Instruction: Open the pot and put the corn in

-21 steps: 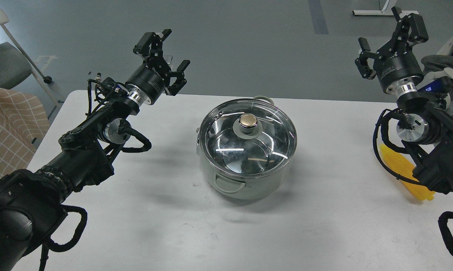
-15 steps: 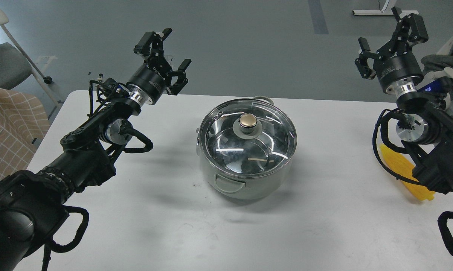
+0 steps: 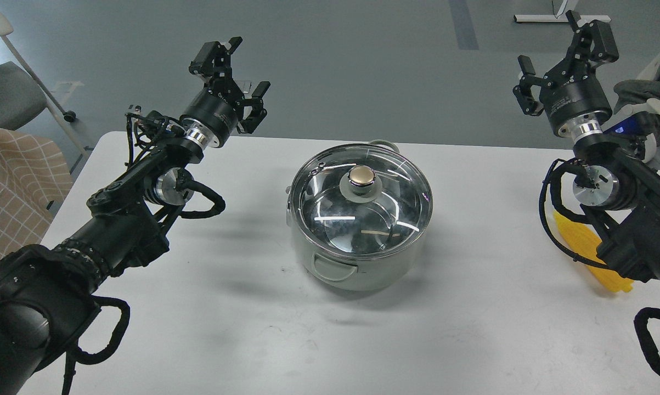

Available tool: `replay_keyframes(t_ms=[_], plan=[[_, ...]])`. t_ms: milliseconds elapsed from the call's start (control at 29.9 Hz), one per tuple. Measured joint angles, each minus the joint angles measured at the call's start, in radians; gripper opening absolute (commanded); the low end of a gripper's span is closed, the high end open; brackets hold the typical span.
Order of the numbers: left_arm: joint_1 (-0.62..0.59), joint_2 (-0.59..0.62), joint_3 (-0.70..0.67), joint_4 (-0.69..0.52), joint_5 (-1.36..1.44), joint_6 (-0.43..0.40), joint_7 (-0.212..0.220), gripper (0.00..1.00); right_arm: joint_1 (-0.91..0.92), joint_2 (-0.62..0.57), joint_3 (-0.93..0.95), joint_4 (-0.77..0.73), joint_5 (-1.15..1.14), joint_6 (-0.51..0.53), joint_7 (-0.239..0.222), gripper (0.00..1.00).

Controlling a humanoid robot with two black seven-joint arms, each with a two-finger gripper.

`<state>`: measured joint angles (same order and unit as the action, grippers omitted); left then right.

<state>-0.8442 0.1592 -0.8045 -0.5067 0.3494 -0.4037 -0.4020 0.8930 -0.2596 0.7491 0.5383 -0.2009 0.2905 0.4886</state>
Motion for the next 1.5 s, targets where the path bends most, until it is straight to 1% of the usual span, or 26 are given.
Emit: replay_keyframes(t_ms=[301,535,969,1504], plan=[[0.000,0.009,-0.002,-0.021,-0.093,0.008,-0.002,0.98,0.000,0.000,-0.006,0.001,-0.003,0.005,0.000,1.00],[0.004,0.015,-0.006,-0.070,-0.097,0.010,-0.003,0.98,0.002,0.019,-0.005,0.000,-0.008,0.008,0.000,1.00],[0.006,0.011,-0.008,-0.099,-0.098,0.011,-0.003,0.98,0.002,0.018,-0.004,0.000,-0.009,0.009,0.000,1.00],[0.001,0.018,0.005,-0.107,-0.082,0.011,-0.003,0.98,0.001,0.011,-0.005,0.000,-0.010,0.007,0.000,1.00]])
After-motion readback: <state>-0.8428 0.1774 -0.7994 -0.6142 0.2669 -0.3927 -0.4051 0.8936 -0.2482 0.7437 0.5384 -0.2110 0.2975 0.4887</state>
